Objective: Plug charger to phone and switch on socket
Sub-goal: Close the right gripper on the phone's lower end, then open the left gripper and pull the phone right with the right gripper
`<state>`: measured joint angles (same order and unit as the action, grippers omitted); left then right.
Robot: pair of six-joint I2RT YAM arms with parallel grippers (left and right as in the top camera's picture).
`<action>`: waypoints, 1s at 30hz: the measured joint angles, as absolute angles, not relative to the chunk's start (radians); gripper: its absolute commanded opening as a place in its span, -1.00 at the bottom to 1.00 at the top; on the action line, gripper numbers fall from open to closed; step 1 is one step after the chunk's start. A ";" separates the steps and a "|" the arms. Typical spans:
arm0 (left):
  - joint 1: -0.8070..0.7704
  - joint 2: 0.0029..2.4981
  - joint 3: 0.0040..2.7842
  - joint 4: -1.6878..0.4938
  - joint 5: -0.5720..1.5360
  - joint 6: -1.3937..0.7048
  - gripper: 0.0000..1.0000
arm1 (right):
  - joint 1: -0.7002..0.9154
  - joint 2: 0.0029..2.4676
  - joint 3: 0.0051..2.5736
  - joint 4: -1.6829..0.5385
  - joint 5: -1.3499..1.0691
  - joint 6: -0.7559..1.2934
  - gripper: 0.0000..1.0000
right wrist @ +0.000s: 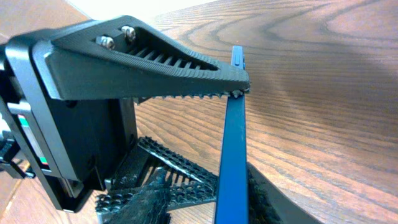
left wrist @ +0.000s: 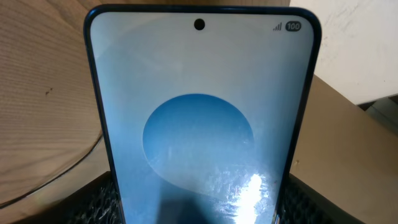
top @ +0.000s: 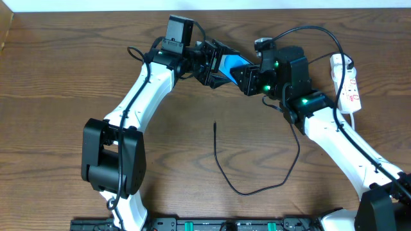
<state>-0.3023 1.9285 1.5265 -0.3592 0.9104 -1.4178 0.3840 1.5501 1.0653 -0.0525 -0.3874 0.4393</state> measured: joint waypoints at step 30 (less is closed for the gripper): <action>-0.297 1.928 1.526 -0.355 0.918 -1.421 0.87 | 0.316 1.597 1.065 -0.027 -0.393 0.451 -0.98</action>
<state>-0.2974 1.9278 1.5265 -0.3553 0.9180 -1.4212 0.3164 1.5970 1.0653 -0.0269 -0.3935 0.4507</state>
